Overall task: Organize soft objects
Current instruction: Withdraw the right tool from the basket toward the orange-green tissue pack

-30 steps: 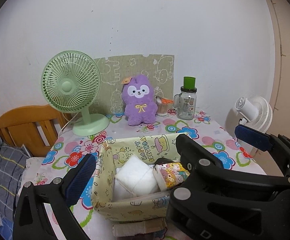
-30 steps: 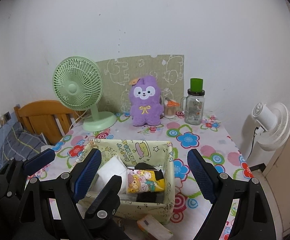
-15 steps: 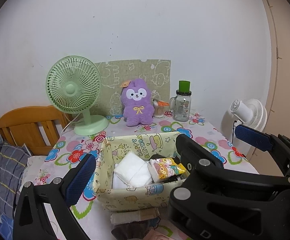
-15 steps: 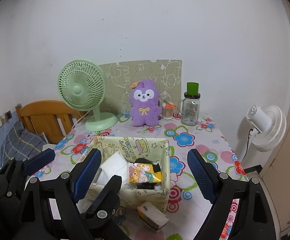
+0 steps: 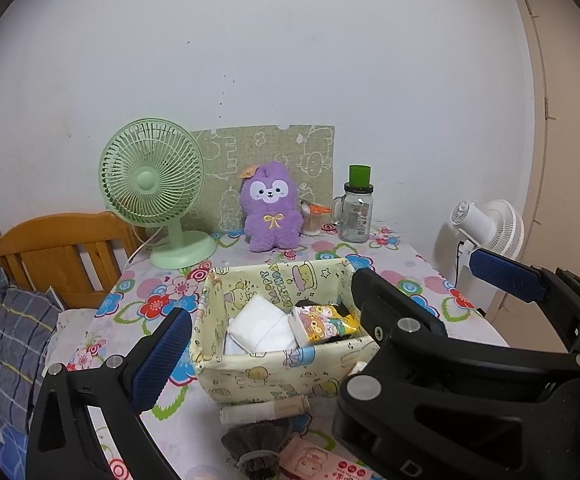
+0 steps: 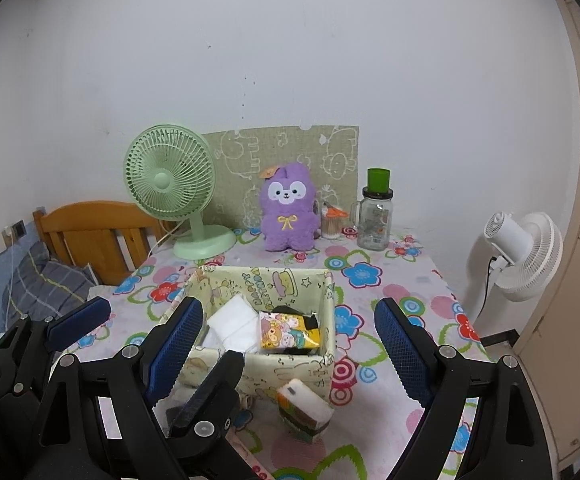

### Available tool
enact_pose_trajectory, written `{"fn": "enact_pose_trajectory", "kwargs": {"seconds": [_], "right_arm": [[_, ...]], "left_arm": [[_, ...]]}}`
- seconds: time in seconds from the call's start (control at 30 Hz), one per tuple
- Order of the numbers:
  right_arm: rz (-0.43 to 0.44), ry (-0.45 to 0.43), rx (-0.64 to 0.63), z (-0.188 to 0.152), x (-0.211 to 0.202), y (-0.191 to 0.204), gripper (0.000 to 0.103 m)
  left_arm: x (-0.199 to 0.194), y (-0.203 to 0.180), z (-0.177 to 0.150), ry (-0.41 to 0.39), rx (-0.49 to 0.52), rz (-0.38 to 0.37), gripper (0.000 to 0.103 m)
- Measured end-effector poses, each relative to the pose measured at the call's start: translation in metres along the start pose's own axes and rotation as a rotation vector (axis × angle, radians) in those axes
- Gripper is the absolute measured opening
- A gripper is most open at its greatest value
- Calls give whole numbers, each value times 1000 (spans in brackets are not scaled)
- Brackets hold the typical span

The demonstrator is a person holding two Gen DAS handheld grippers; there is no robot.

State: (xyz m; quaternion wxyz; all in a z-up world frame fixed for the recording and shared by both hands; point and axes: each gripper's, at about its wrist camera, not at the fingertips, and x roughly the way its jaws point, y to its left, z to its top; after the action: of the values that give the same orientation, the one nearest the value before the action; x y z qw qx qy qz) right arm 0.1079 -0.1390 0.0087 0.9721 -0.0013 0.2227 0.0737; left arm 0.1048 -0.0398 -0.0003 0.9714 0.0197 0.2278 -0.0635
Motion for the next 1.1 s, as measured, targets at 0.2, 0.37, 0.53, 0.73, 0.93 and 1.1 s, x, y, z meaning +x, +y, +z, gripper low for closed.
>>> {"fn": "enact_pose_trajectory", "kwargs": {"seconds": [0.2, 0.37, 0.53, 0.73, 0.93, 1.1], "right_arm": [[5, 3, -2, -8, -9, 0, 90], [-8, 8, -27, -15, -14, 2, 90], [-9, 16, -27, -24, -17, 0, 90], [-9, 41, -29, -36, -12, -2, 90], [-13, 59, -36, -46, -6, -3, 90], [-7, 77, -43, -51, 1, -1, 90]], "left_arm": [[-9, -3, -6, 3, 2, -1, 102], [-14, -5, -15, 13, -5, -11, 102], [-15, -7, -24, 25, -1, -17, 102], [-10, -11, -35, 54, 5, -21, 101], [-6, -12, -45, 75, 5, -32, 101], [0, -10, -52, 93, -4, -38, 100]]}}
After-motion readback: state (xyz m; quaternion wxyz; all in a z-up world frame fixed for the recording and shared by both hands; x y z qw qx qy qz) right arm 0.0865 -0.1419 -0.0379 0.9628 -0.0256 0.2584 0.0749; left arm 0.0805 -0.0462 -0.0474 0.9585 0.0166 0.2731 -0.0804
